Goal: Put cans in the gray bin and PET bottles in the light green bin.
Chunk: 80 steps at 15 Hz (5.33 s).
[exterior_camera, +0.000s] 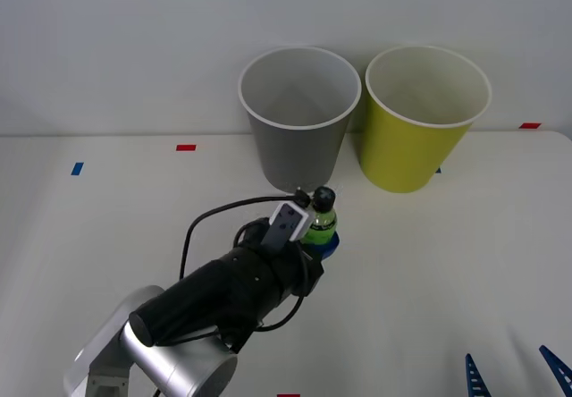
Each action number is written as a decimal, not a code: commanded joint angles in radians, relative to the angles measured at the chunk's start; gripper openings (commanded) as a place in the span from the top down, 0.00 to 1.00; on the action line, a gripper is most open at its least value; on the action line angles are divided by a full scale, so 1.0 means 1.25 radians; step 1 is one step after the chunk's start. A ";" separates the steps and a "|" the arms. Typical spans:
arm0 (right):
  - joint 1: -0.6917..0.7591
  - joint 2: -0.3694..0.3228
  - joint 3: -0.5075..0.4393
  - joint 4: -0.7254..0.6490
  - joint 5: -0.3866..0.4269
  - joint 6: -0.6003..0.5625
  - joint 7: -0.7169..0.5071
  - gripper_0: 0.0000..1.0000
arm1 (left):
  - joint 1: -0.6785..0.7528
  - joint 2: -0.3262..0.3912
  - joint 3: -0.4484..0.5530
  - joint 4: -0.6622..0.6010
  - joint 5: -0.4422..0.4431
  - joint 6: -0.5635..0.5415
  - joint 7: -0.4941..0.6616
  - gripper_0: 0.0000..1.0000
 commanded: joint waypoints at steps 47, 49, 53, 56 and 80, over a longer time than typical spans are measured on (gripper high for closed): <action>0.000 0.000 0.000 0.000 0.000 0.000 0.000 0.03 | -0.836 -0.223 0.178 0.612 0.166 -0.135 0.135 1.00; 0.000 0.000 0.000 0.000 0.000 0.000 0.000 0.03 | -0.836 -0.223 0.168 0.613 0.205 -0.135 0.141 1.00; 0.000 0.000 0.000 0.000 0.000 0.000 0.000 0.03 | -0.836 -0.223 0.149 0.614 0.228 -0.136 0.132 1.00; 0.000 0.000 0.000 0.000 0.000 0.000 0.000 0.03 | -0.836 -0.223 0.146 0.625 0.221 -0.148 0.095 1.00; 0.000 0.000 0.000 0.000 0.000 0.000 0.000 0.03 | -0.773 -0.223 0.185 0.353 0.231 0.129 0.058 0.19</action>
